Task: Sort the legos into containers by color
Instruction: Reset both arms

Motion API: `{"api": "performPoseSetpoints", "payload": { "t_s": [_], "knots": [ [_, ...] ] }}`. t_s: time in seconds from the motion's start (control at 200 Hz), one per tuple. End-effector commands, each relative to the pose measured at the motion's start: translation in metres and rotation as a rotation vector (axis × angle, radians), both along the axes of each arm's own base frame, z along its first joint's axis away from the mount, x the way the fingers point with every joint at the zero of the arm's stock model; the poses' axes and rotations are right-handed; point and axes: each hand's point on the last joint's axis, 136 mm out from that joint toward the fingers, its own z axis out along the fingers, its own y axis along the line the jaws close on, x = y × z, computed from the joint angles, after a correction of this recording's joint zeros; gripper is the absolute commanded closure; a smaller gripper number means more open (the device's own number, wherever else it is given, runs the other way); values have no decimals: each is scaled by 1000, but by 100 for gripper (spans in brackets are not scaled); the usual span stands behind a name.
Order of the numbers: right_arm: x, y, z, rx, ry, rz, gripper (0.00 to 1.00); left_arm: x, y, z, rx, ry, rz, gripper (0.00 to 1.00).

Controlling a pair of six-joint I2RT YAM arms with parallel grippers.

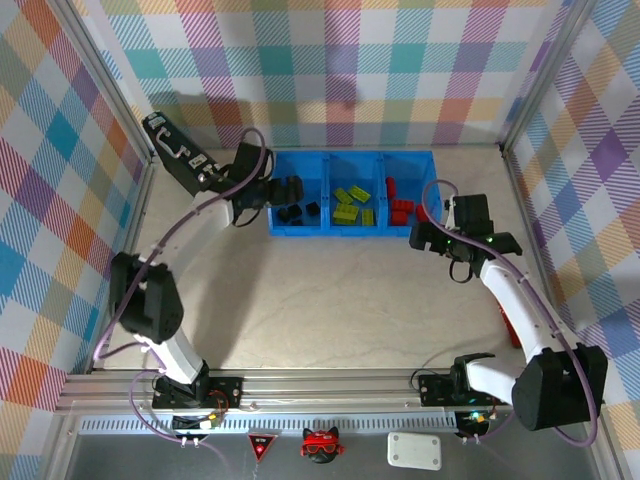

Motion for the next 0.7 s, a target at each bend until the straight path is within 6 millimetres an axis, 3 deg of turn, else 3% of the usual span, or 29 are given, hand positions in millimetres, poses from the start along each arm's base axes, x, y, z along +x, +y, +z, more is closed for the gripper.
{"api": "performPoseSetpoints", "payload": {
  "t_s": [0.0,0.18,0.34,0.535,0.695],
  "knots": [
    [22,-19,-8,-62,-83,-102,1,-18,46,-10,187,-42,106,0],
    [45,-41,-39,-206,-108,-157,1,-56,119,-49,448,-49,309,4],
    [67,-44,-59,-282,-232,-121,1,-72,158,-67,550,-151,423,3],
    [88,-47,-67,-324,-317,-129,1,-67,171,-84,542,-233,380,0],
    [80,-50,-59,-324,-380,-140,1,-48,178,-103,479,-289,356,0]
  ]
}}
